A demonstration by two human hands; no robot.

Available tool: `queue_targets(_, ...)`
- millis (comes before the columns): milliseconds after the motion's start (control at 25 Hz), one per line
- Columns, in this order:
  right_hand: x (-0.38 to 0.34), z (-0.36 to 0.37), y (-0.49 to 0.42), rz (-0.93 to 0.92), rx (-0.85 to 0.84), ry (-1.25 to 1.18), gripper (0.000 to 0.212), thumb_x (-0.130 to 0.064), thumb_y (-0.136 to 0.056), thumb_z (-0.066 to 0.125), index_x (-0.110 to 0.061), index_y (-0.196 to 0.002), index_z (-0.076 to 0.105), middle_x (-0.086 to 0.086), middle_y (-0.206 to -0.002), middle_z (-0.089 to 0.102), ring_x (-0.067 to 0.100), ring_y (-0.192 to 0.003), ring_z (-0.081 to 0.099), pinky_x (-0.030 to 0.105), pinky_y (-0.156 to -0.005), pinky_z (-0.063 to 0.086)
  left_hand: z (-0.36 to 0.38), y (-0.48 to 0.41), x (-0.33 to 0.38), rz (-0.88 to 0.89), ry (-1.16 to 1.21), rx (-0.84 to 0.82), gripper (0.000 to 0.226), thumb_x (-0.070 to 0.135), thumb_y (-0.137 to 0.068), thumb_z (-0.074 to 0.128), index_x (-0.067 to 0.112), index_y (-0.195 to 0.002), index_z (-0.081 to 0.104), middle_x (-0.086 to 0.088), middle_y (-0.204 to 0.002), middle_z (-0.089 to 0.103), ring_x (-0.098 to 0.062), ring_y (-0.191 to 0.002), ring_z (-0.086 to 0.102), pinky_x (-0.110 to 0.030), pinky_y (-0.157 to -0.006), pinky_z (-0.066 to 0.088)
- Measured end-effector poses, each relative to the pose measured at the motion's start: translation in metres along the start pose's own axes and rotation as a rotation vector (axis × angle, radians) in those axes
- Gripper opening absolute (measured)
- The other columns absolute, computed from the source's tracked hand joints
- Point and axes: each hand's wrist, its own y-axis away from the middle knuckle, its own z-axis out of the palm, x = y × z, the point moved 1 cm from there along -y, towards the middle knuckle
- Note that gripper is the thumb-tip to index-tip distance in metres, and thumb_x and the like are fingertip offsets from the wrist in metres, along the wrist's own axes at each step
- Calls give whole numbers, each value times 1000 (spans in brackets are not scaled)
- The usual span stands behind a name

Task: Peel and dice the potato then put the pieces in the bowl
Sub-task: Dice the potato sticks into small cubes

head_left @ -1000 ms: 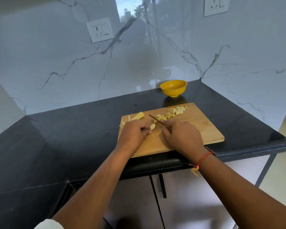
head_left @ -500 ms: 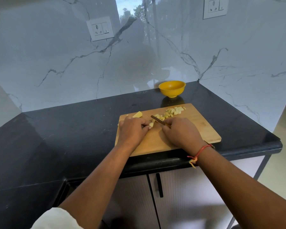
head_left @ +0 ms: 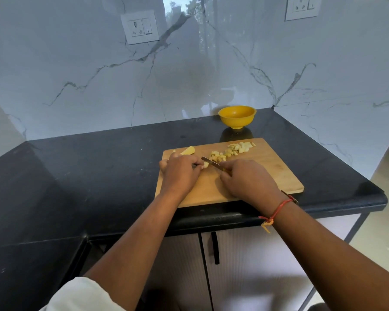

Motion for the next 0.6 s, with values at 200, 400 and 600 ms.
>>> queue_targets(200,-5,1,1,-18,9,66,39,-40,-102,44,-38,-139,57,-5,-87,59,12,-78,59,30,-72,56,3,-3,-4,-25,33,-6,13,38,-94,64,41,-99,75,17,-105,70,-16,-119,46,-40,-93,25)
queue_targets(400,-11,3,-6,-12,-44,123,39,-35,-102,43,-34,-137,59,-1,-89,63,16,-82,61,34,-77,58,4,-6,-4,-45,33,-14,13,38,-95,64,40,-99,76,17,-106,70,-17,-120,47,-42,-95,27)
queue_targets(600,-17,2,-15,28,-108,141,35,-31,-102,45,-26,-131,64,2,-92,64,18,-85,62,35,-82,58,5,-6,-4,-59,35,-20,11,38,-93,65,40,-98,76,17,-107,70,-17,-122,47,-44,-96,28)
